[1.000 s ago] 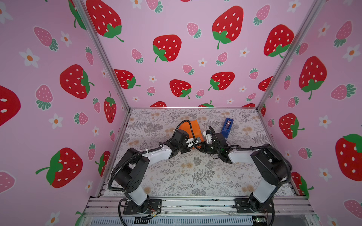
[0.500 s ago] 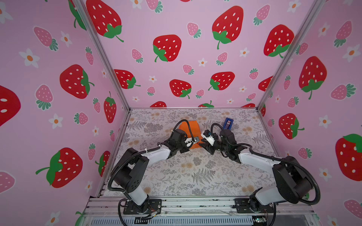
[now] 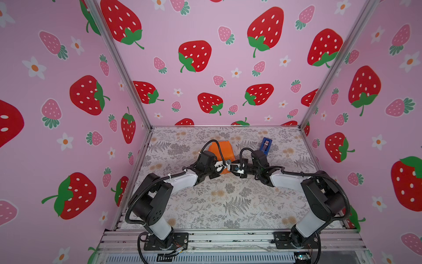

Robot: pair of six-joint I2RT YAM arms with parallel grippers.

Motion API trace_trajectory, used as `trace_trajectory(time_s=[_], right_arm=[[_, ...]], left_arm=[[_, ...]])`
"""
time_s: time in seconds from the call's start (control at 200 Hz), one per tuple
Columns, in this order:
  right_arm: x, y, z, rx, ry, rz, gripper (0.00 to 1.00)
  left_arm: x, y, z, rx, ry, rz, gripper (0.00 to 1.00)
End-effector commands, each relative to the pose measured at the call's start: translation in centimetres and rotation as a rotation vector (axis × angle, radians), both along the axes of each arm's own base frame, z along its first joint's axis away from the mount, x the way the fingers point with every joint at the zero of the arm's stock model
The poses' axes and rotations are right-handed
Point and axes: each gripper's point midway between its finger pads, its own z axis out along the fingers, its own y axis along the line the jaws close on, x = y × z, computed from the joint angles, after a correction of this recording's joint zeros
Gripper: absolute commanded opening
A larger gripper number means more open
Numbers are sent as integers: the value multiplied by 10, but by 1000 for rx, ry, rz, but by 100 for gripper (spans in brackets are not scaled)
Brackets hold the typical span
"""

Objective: Wrap a gift box in wrapping paper
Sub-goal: Stick the wrapping paper to the gift box.

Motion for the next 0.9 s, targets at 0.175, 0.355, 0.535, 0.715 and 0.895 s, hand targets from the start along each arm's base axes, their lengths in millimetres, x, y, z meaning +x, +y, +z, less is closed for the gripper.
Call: trace_trajectory(time_s=[0.175,0.355,0.535,0.715,0.895], right_arm=[[-1,9,2,-8,-147,119,40],[5,9,-2,-11,-204,104,32],[2,14,-2,-2,-203,142,25],[-2,17,-3,5,-182,172,20],[0,18,-11,-14,-173,167,15]], left_arm=[[-38,15,-42,90,176,-49,29],[-39,15,-42,91,178,-53,29],[-39,14,-42,90,179,-55,29],[-39,14,-42,91,183,-55,29],[-39,14,-42,92,187,-57,28]])
